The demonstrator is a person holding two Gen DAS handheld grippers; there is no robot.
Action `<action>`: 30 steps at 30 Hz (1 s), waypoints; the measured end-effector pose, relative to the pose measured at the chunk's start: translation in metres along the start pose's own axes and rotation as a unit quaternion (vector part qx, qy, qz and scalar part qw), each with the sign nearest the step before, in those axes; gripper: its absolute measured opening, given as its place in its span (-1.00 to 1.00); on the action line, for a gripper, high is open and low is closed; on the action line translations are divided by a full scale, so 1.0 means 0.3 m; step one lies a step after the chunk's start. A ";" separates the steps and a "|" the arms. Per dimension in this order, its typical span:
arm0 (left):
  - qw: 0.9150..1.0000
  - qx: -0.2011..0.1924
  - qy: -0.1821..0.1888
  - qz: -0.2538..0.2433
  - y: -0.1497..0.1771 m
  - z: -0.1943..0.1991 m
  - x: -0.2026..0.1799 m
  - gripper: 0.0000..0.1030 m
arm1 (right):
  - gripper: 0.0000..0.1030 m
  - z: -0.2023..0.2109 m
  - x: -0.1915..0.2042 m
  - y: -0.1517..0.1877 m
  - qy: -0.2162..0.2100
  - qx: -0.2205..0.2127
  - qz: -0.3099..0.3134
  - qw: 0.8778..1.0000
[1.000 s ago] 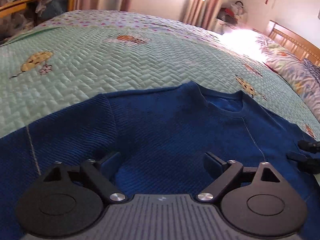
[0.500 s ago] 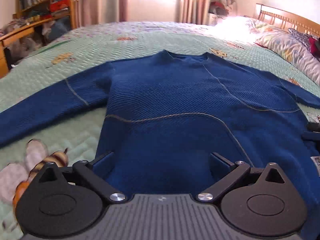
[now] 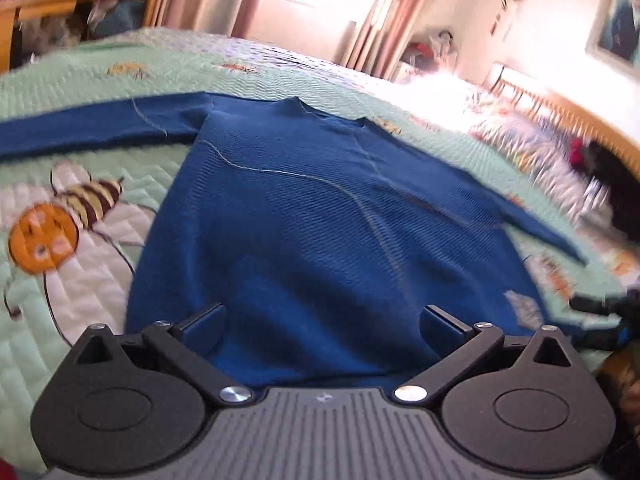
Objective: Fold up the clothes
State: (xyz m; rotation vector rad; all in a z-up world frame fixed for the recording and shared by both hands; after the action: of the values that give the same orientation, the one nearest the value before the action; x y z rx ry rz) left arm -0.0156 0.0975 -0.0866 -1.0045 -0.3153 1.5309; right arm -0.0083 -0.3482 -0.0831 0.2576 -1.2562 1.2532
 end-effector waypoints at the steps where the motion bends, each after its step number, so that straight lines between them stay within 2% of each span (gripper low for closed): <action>1: 1.000 -0.003 0.006 0.017 -0.003 0.007 0.007 0.98 | 0.19 0.016 0.007 0.002 0.008 -0.006 0.010 1.000; 3: 0.999 -0.009 0.014 0.049 -0.004 0.027 0.012 0.98 | 0.22 0.034 0.017 -0.001 0.020 -0.016 0.028 0.999; 6: 0.998 -0.020 0.004 0.061 -0.021 0.038 0.007 0.99 | 0.27 0.016 0.025 -0.030 0.026 -0.031 0.033 0.999; 9: 0.999 -0.011 -0.001 0.048 -0.018 0.035 0.003 0.99 | 0.34 0.000 0.016 -0.040 -0.009 -0.028 0.028 0.999; 11: 1.000 0.015 -0.010 0.026 -0.001 0.005 -0.004 0.99 | 0.38 -0.032 0.026 -0.032 -0.035 -0.004 0.033 0.999; 13: 0.999 0.024 -0.021 -0.013 0.023 -0.013 -0.017 0.98 | 0.44 -0.066 0.016 -0.002 -0.044 0.030 0.019 0.998; 14: 0.999 0.025 -0.026 -0.031 0.033 -0.015 -0.023 0.99 | 0.43 -0.075 -0.006 0.011 -0.033 0.037 0.015 0.999; 15: 0.998 0.025 -0.031 -0.039 0.039 -0.013 -0.027 0.98 | 0.20 -0.082 -0.027 0.024 -0.023 0.044 0.012 0.999; 17: 0.999 0.024 -0.031 -0.035 0.041 0.003 -0.029 0.99 | 0.01 -0.058 -0.044 0.020 -0.010 0.041 0.013 0.999; 19: 0.999 0.024 -0.019 -0.010 0.033 0.028 -0.024 0.98 | 0.02 -0.022 -0.039 0.008 -0.004 0.037 0.006 0.999; 21: 1.000 0.023 -0.002 0.012 0.021 0.056 -0.028 0.98 | 0.13 0.003 -0.001 -0.002 -0.001 0.034 0.016 0.999; 23: 1.000 0.022 0.006 0.017 0.013 0.073 -0.042 0.99 | 0.28 0.002 0.059 -0.003 -0.025 0.031 0.033 0.999; 24: 1.000 0.025 0.003 0.013 0.015 0.073 -0.048 0.99 | 0.37 -0.006 0.081 -0.002 -0.040 0.033 0.038 0.998; 26: 0.999 0.042 -0.022 0.001 0.030 0.050 -0.053 0.98 | 0.43 -0.049 0.100 0.003 -0.038 0.050 0.053 0.997; 27: 0.998 0.051 -0.038 -0.004 0.040 0.035 -0.054 0.98 | 0.43 -0.070 0.107 0.005 -0.035 0.059 0.060 0.996; 29: 0.997 0.056 -0.057 -0.024 0.058 0.021 -0.068 0.98 | 0.43 -0.105 0.072 0.022 0.028 0.080 0.070 0.994; 30: 0.996 0.057 -0.066 -0.037 0.063 0.019 -0.079 0.98 | 0.41 -0.115 0.057 0.030 0.039 0.084 0.070 0.993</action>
State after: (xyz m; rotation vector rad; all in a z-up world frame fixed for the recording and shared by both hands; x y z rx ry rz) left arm -0.0348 0.0731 -0.0868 -0.7968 -0.3495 1.5332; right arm 0.0003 -0.3098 -0.0865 0.2431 -1.1186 1.4791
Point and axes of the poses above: each gripper's, at about its wrist camera, not at the fingertips, and z roughly against the way its jaws point, x to its left, y to its underside, the point moved 4 cm from there along -z, roughly the way its jaws point, and after that the axes turned 3 degrees about z, right-handed, at the moved point
